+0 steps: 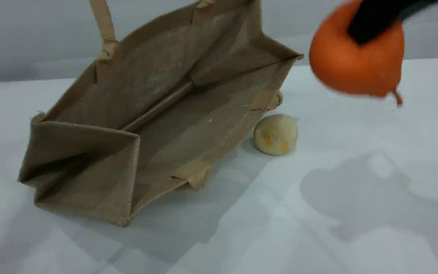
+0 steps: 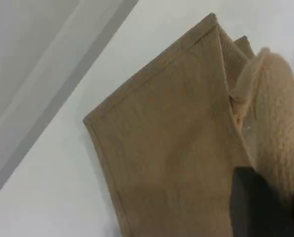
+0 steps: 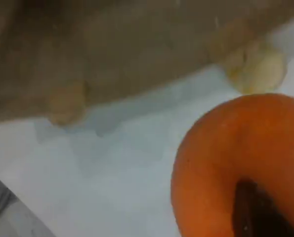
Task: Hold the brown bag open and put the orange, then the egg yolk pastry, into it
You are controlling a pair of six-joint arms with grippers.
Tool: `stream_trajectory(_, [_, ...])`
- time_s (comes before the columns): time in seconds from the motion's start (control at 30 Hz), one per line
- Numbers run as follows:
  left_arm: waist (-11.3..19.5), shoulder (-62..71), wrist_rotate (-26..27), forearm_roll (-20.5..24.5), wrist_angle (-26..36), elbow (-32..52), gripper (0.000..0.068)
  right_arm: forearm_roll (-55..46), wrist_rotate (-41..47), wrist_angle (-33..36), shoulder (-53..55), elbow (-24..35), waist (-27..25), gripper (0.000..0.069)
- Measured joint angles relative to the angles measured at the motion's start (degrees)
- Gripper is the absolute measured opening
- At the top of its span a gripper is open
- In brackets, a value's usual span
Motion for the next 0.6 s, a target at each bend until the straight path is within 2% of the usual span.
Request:
stream_trajectory(0.13, [0.0,0.0,0.0,0.0,0.0,0.0,0.0087,6.8,-4.8,-0.5,-2.8,0.0,1.8,0.0023])
stream_trajectory(0.3, [0.0,0.0,0.0,-0.1,0.0,0.0,0.0087,10.8,-8.2,-5.9,-1.1,0.0,7.2,0.0023])
stream_trajectory(0.5, [0.0,0.0,0.5,-5.2,0.1,0.0,0.0087,11.1,-8.3,-12.3,3.9,0.0,13.0,0.0023])
stream_trajectory(0.6, [0.0,0.0,0.5,-5.8,0.0,0.0,0.0087,11.2,-9.3,-14.5,6.9,0.0,14.9,0.0023])
